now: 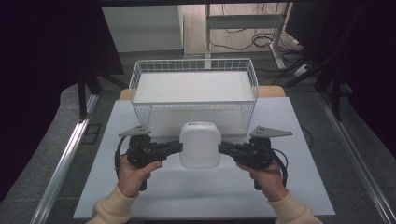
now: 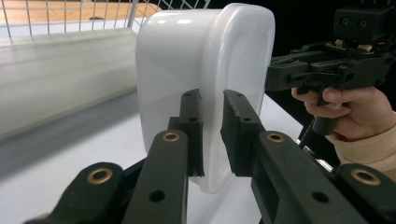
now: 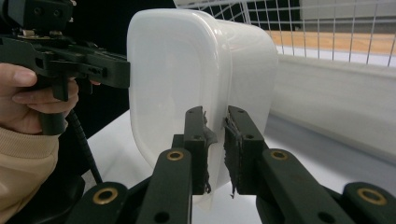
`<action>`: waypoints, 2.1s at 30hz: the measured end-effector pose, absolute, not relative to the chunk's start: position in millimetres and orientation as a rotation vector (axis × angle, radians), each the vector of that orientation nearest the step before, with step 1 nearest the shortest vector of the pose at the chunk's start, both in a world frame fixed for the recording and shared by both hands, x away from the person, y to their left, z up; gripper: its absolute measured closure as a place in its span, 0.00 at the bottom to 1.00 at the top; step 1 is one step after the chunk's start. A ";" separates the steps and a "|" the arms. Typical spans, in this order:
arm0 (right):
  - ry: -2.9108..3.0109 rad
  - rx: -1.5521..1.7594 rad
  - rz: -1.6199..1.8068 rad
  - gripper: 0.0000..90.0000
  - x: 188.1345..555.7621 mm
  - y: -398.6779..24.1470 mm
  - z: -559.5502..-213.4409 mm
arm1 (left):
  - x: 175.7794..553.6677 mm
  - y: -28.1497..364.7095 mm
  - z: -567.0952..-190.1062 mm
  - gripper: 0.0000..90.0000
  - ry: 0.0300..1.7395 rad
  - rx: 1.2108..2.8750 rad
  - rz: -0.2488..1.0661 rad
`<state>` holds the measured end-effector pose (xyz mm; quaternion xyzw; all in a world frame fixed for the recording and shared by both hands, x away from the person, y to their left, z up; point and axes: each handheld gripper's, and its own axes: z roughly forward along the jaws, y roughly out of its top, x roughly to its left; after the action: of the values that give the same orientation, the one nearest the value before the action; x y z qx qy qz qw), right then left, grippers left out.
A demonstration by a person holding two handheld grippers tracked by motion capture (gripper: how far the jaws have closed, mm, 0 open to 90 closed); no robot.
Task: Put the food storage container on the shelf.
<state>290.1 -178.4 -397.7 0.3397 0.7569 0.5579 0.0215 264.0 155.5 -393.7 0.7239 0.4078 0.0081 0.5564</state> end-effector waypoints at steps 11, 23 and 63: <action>2.328 1.032 1.731 0.88 301.6 -176.5 -382.7 | 277.6 157.7 -376.8 0.88 0.947 1.704 0.025; 2.320 1.024 1.715 0.88 326.1 -177.1 -361.4 | 303.1 155.7 -353.7 0.88 0.944 1.711 0.028; 2.417 1.146 1.678 0.86 465.3 -145.3 -284.7 | 438.8 190.0 -298.4 0.89 1.037 1.646 -0.096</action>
<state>465.3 -145.3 -284.7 0.3630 0.7653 0.5314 -0.0080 438.8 190.0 -298.4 0.6990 0.4403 -0.0407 0.5620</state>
